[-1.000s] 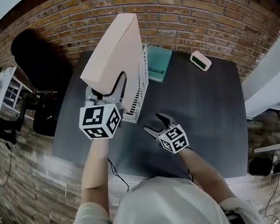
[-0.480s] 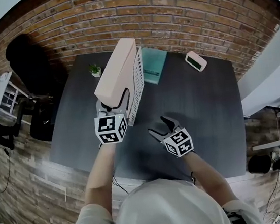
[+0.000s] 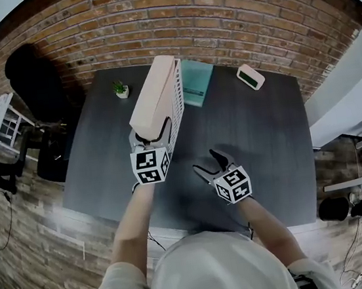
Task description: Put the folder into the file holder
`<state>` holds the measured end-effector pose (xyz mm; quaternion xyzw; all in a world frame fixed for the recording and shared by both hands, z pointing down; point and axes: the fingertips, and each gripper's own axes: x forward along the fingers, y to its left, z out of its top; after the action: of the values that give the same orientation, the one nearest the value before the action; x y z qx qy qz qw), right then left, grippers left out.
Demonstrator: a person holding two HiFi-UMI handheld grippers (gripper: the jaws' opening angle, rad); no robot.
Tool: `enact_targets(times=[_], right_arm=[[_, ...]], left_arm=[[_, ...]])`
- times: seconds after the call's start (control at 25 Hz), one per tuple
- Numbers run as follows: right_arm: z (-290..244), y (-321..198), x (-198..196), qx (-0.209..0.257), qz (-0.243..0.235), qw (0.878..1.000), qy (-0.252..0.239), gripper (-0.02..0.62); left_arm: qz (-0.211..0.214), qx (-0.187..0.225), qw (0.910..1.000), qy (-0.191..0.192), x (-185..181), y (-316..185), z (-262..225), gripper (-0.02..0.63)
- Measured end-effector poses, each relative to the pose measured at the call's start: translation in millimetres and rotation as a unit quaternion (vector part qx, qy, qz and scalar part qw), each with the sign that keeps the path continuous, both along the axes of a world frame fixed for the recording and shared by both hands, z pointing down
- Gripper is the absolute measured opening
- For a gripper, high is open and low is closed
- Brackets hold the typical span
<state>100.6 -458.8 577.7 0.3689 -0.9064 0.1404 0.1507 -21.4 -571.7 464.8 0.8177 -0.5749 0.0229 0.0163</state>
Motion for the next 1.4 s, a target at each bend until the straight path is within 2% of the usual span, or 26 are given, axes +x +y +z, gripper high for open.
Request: enact_targets(times=[0.12, 0.24, 0.48, 0.6, 0.76, 0.96, 1.04, 1.4], right_arm=[[-7.7, 9.9, 1.3, 0.003, 0.012, 1.0, -0.009, 0.337], [-18.7, 22.8, 1.4, 0.012, 0.026, 0.999, -0.021, 0.334], [-42.7, 61.5, 0.5, 0.034, 0.068, 0.996, -0.044, 0.278], [-52.2, 85.8, -0.7, 0.046, 0.095, 0.993, -0.048, 0.23], [-60.5, 122.0, -2.6, 0.062, 0.131, 0.988, -0.044, 0.146], [-63.9, 175.1, -11.2, 0.067, 0.159, 0.985, -0.03, 0.068], [-67.3, 198.7, -17.8, 0.071, 0.162, 0.984, -0.028, 0.056], [-92.4, 299.3, -40.8, 0.114, 0.152, 0.982, -0.005, 0.007]], left_arm=[[0.004, -0.021, 0.9998, 0.0, -2.2, 11.7, 6.4, 0.35], [0.007, -0.025, 0.9997, -0.002, -8.4, 35.6, 9.9, 0.35], [0.029, -0.064, 0.9964, 0.048, -23.5, 106.9, 23.3, 0.343], [0.036, -0.077, 0.9943, 0.065, -29.9, 145.9, 28.0, 0.3], [0.039, -0.09, 0.9921, 0.078, -39.1, 199.7, 32.7, 0.208], [0.058, -0.1, 0.9911, 0.066, -48.7, 270.1, 39.1, 0.097], [0.062, -0.107, 0.9901, 0.065, -55.0, 296.2, 41.6, 0.06], [0.079, -0.121, 0.9872, 0.068, -73.4, 398.8, 37.1, 0.017]])
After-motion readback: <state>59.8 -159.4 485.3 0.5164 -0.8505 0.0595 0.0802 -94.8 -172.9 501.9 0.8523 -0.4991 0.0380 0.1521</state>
